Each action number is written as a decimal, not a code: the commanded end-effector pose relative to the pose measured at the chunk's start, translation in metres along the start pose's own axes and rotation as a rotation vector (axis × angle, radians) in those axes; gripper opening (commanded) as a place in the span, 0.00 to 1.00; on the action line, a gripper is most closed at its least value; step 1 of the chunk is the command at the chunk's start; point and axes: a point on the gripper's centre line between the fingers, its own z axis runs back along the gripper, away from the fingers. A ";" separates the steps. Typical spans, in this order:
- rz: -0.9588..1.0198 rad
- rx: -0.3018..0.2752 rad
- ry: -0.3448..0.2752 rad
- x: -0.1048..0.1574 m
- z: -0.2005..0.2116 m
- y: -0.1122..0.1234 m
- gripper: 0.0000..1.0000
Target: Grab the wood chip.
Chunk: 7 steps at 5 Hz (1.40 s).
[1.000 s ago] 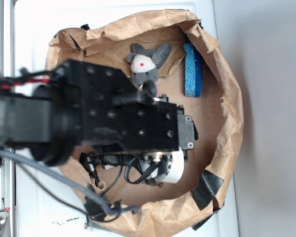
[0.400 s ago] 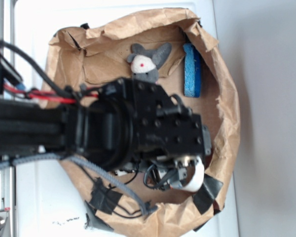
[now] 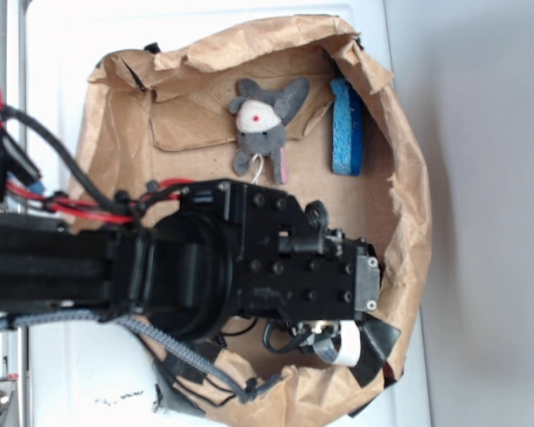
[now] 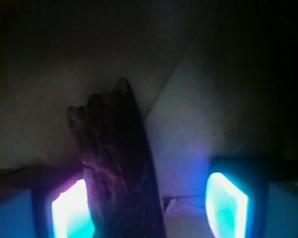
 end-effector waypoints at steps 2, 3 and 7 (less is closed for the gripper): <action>0.077 0.132 -0.048 -0.008 0.023 0.013 0.00; 0.231 0.132 -0.066 -0.019 0.043 0.026 0.00; 0.575 0.103 -0.184 -0.047 0.160 0.001 0.00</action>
